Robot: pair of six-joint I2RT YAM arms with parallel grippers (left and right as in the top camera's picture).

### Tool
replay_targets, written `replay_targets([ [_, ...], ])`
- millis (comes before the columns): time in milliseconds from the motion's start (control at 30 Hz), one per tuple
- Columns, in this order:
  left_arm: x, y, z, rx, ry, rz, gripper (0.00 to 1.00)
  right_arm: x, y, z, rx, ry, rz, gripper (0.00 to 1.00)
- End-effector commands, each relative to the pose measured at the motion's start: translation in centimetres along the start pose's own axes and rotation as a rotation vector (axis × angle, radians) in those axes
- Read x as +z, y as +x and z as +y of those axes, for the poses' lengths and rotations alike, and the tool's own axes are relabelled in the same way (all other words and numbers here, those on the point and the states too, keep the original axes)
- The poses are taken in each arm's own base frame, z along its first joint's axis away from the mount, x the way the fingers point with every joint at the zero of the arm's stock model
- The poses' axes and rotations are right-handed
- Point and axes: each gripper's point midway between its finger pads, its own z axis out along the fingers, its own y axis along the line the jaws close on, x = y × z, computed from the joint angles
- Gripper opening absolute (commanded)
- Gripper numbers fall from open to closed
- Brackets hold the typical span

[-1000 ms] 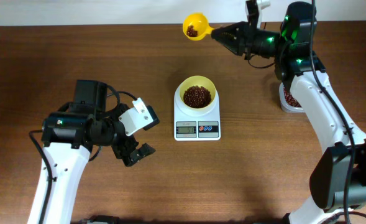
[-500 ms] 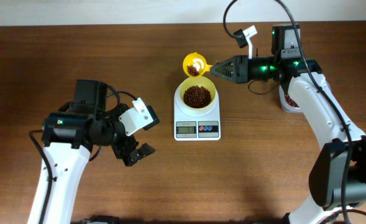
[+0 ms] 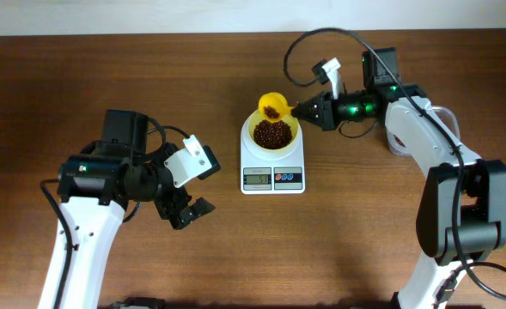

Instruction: Scoop item into bowl and weigh 50g on scale

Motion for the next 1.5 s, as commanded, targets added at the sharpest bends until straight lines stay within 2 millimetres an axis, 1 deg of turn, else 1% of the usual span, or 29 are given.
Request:
replay_targets([
  [0,-0.3,-0.6,-0.2,0.027,0.002,-0.022,0.99,-0.1,1.0,-1.4,-0.118,0.083,0.046,0.04],
  [100,-0.3,-0.6,-0.2,0.027,0.002,-0.022,0.99,-0.1,1.0,-1.4,-0.122,0.084,0.048,0.04],
  [233,-0.3,-0.6,-0.2,0.027,0.002,-0.022,0.99,-0.2,1.4,-2.5,-0.131,0.137,0.073,0.04],
  [367,-0.3,-0.6,-0.2,0.027,0.002,-0.022,0.99,-0.1,1.4,-2.3,-0.134,0.126,0.069,0.04],
  [433,-0.3,-0.6,-0.2,0.027,0.002,-0.022,0.99,-0.1,1.4,-2.3,-0.162,0.128,0.073,0.04],
  [533,-0.3,-0.6,-0.2,0.027,0.002,-0.022,0.99,0.6,2.0,-3.0,-0.186,0.196,0.127,0.04],
  [600,-0.3,-0.6,-0.2,0.027,0.002,-0.022,0.99,1.4,2.2,-2.5,-0.234,0.192,0.15,0.04],
  [700,-0.3,-0.6,-0.2,0.027,0.002,-0.022,0.99,2.2,2.9,-3.1,-0.265,0.267,0.213,0.04],
  [733,-0.3,-0.6,-0.2,0.027,0.002,-0.022,0.99,2.3,2.9,-3.0,-0.268,0.268,0.217,0.04],
  [900,-0.3,-0.6,-0.2,0.028,0.002,-0.022,0.99,2.7,3.0,-2.7,-0.273,0.261,0.222,0.04],
  [1067,-0.3,-0.6,-0.2,0.027,0.002,-0.022,0.99,2.5,3.0,-3.3,-0.305,0.294,0.237,0.04],
  [1133,-0.3,-0.6,-0.2,0.027,0.002,-0.022,0.99,2.8,3.1,-3.0,-0.309,0.287,0.24,0.04],
  [1300,-0.3,-0.6,-0.2,0.027,0.002,-0.022,0.99,4.4,3.9,-1.2,-0.315,0.244,0.281,0.04],
  [1467,-0.3,-0.6,-0.2,0.027,0.002,-0.022,0.99,4.1,5.3,-0.8,-0.256,0.224,0.324,0.04],
])
